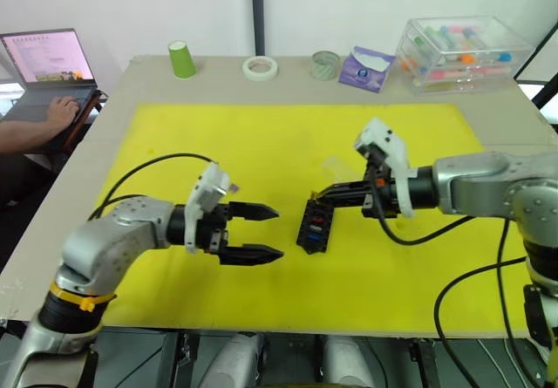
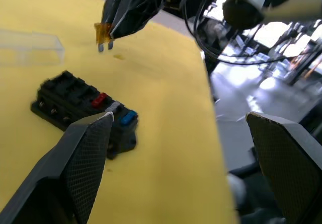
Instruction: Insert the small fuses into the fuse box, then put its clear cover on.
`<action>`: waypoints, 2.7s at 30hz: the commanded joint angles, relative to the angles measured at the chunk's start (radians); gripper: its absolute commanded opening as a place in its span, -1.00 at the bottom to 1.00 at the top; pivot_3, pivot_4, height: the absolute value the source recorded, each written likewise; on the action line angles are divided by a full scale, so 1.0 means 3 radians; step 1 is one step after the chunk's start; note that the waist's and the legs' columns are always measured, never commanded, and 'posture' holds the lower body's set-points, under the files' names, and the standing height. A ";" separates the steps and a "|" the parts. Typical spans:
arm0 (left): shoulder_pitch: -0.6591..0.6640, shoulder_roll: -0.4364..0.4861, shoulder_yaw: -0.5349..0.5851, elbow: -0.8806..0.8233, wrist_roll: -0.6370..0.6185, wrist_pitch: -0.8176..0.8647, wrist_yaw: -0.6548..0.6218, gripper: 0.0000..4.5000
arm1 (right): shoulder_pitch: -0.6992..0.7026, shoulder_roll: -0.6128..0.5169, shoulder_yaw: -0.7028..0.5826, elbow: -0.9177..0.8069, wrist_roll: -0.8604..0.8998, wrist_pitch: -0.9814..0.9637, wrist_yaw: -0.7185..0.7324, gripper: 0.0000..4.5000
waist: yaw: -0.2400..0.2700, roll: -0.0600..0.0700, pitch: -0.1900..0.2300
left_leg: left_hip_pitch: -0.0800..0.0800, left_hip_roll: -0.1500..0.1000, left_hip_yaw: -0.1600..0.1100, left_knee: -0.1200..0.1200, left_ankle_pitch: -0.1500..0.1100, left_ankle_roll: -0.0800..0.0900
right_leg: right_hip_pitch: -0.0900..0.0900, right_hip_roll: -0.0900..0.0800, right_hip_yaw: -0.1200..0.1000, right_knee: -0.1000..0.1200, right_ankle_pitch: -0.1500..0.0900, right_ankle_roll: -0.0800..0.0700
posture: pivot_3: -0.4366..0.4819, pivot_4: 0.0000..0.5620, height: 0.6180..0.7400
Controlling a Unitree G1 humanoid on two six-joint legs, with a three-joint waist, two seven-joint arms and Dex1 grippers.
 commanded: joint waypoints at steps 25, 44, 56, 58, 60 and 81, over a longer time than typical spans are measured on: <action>-0.0086 -0.0661 -0.0446 0.0733 0.1378 -0.1605 0.0268 0.97 | 0.0356 -0.0024 0.0496 -0.0214 -0.1621 -0.0846 0.0755 -1.00 | -0.0003 -0.0001 0.0001 | 0.0001 0.0002 0.0001 -0.0005 -0.0001 0.0002 | -0.0001 0.0003 -0.0001 -0.0006 0.0002 0.0002 | -0.05 -0.47 1.00; -0.0098 -0.0651 -0.0400 0.0859 0.1375 -0.1657 0.0192 0.97 | 0.0384 0.0056 0.0615 -0.0124 -0.2070 -0.1015 0.0996 -1.00 | -0.0004 -0.0001 0.0001 | 0.0001 0.0002 0.0000 -0.0005 -0.0001 0.0002 | -0.0001 0.0004 -0.0002 -0.0005 0.0002 0.0002 | -0.05 -0.47 1.00; -0.0104 -0.0638 -0.0398 0.0899 0.1392 -0.1703 0.0148 0.97 | 0.0401 0.0127 0.0606 -0.0134 -0.2160 -0.0990 0.1045 -1.00 | -0.0005 -0.0001 0.0001 | 0.0001 0.0002 0.0000 -0.0004 -0.0001 0.0002 | -0.0001 0.0004 -0.0002 -0.0004 0.0002 0.0002 | -0.05 -0.47 1.00; -0.0102 -0.0637 -0.0399 0.0901 0.1393 -0.1703 0.0145 0.97 | 0.0405 0.0129 0.0606 -0.0132 -0.2170 -0.0981 0.1046 -1.00 | -0.0005 -0.0001 0.0001 | 0.0001 0.0002 0.0000 -0.0004 -0.0001 0.0002 | -0.0001 0.0004 -0.0002 -0.0004 0.0002 0.0002 | -0.05 -0.47 1.00; -0.0105 -0.0637 -0.0399 0.0916 0.1396 -0.1709 0.0142 0.97 | 0.0400 0.0139 0.0611 -0.0124 -0.2179 -0.0977 0.1042 -1.00 | -0.0005 -0.0001 0.0001 | 0.0001 0.0002 0.0000 -0.0004 -0.0001 0.0002 | -0.0001 0.0004 -0.0002 -0.0004 0.0002 0.0002 | -0.05 -0.47 1.00; -0.0105 -0.0610 -0.0392 0.0910 0.1400 -0.1688 0.0150 0.97 | 0.0429 0.0250 0.0694 -0.0081 -0.2369 -0.0969 0.1067 -1.00 | -0.0008 -0.0001 0.0001 | 0.0001 0.0002 0.0000 -0.0003 -0.0001 0.0002 | -0.0001 0.0004 -0.0002 -0.0004 0.0002 0.0002 | -0.05 -0.47 1.00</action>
